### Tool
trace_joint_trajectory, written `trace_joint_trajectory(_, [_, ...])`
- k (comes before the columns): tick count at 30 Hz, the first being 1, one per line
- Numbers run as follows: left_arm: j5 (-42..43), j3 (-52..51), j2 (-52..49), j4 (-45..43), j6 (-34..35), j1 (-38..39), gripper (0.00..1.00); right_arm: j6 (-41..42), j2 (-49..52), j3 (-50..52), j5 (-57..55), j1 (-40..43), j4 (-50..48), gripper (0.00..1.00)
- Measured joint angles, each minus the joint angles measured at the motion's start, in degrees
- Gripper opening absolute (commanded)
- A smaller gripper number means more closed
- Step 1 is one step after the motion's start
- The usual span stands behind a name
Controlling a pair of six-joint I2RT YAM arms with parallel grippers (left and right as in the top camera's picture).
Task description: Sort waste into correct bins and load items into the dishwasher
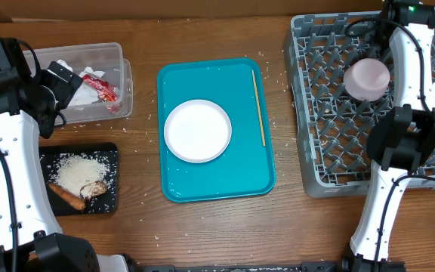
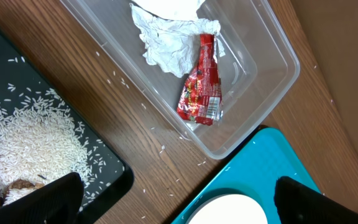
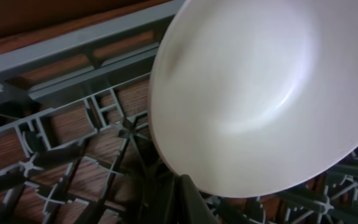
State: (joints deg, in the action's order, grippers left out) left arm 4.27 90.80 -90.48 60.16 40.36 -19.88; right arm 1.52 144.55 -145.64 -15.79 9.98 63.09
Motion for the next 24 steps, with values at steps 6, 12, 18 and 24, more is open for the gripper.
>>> trace_joint_trajectory(6, [0.0,0.0,0.0,0.0,0.0,0.0,1.0,1.7,-0.1,0.0,1.3,0.0,0.6,0.04])
trace_joint_trajectory(12, [0.0,0.0,0.0,0.0,0.0,0.0,1.0,4.5,-1.9,0.0,6.2,0.6,0.9,0.04])
trace_joint_trajectory(18, [0.0,0.0,0.0,0.0,0.0,0.0,1.0,7.1,-7.1,0.0,14.5,3.4,0.8,0.04])
trace_joint_trajectory(24, [0.0,0.0,0.0,0.0,0.0,0.0,1.0,9.4,-10.4,0.0,25.2,8.9,0.7,0.06])
